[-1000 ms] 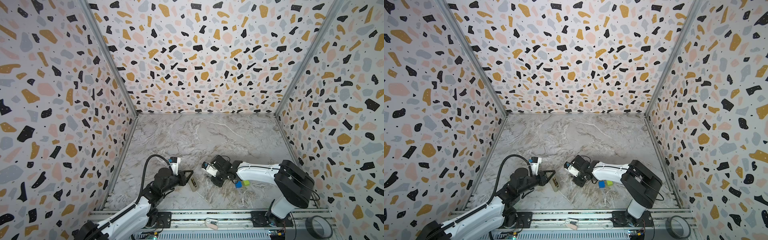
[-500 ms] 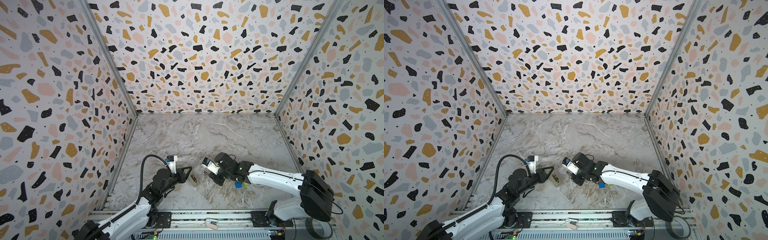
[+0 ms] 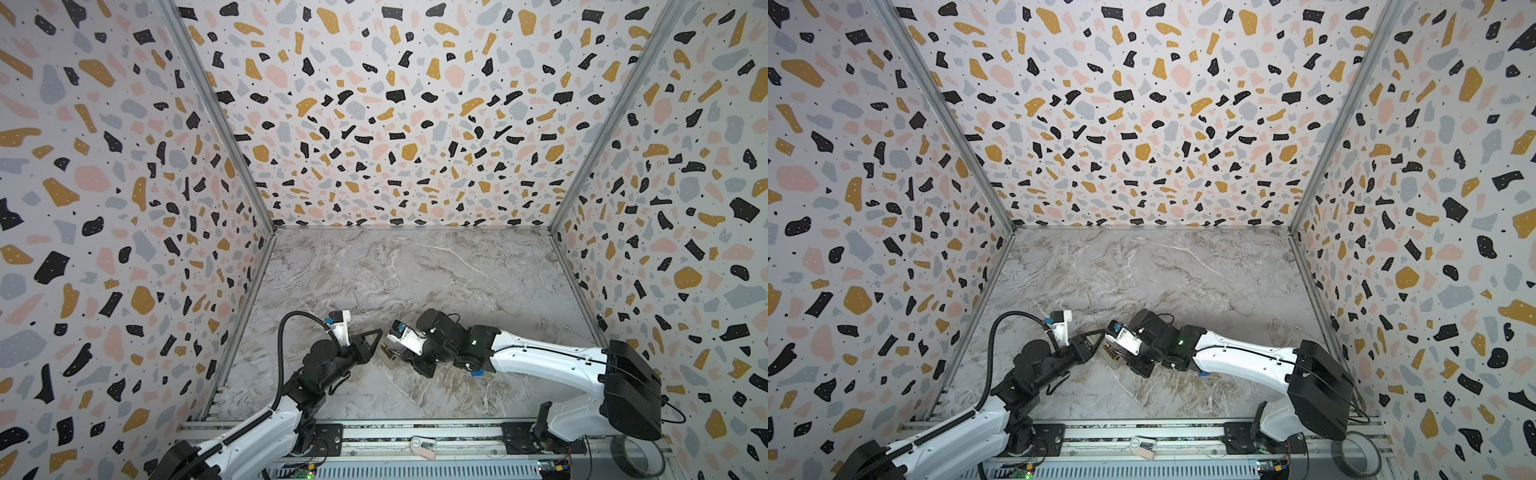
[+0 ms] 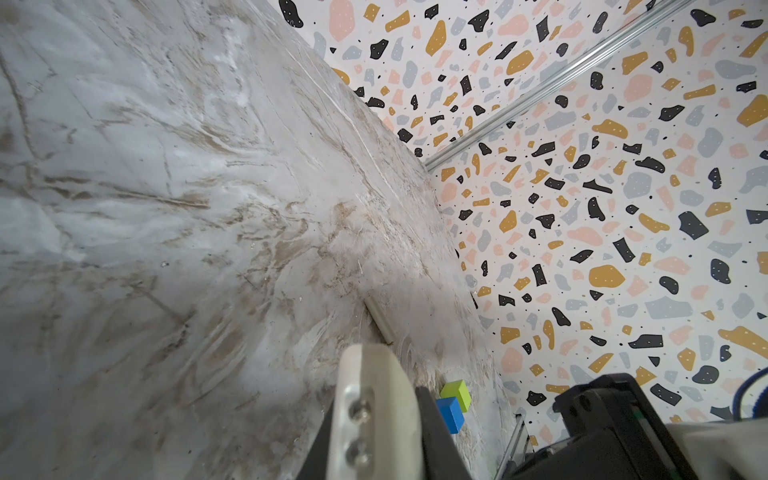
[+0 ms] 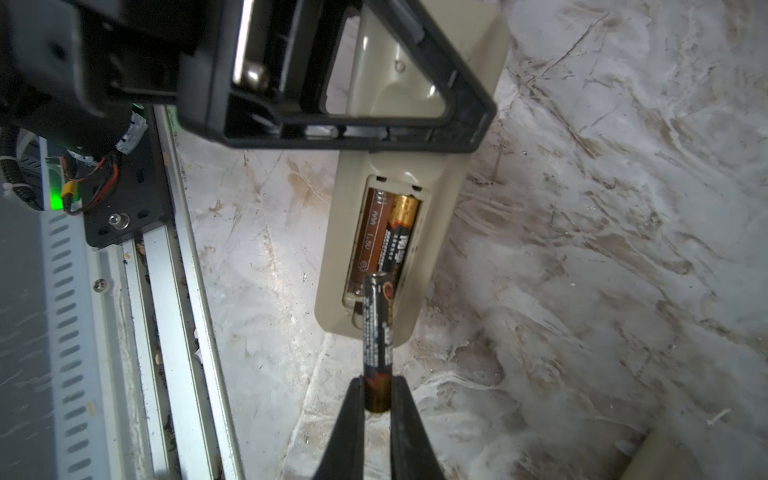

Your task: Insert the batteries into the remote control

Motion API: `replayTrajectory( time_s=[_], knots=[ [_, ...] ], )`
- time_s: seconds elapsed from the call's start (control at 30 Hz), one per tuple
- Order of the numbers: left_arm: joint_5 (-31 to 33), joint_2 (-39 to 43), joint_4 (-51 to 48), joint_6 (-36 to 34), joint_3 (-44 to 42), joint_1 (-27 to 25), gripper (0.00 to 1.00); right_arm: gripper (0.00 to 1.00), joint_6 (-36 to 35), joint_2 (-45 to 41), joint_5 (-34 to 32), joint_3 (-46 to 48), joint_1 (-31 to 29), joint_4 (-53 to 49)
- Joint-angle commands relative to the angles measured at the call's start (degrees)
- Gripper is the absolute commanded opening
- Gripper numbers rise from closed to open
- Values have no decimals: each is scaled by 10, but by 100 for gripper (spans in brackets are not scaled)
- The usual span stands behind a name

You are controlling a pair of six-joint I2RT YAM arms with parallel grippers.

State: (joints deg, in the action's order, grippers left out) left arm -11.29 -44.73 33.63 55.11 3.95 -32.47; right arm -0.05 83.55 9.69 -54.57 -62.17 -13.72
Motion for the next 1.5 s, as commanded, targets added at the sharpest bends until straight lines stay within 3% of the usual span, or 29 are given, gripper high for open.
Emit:
replayTrajectory(
  time_s=[0.0,1.1,1.47],
  knots=[
    [-2,4,50,4,-5,2,0,0,4,10,6,-24,-3,6],
    [-46,-20,107,33,-32,1,0,0,0,92,23,-82,-16,15],
    [-27,-5,129,67,-44,1,0,0,7,103,-15,-103,-23,-27]
  ],
)
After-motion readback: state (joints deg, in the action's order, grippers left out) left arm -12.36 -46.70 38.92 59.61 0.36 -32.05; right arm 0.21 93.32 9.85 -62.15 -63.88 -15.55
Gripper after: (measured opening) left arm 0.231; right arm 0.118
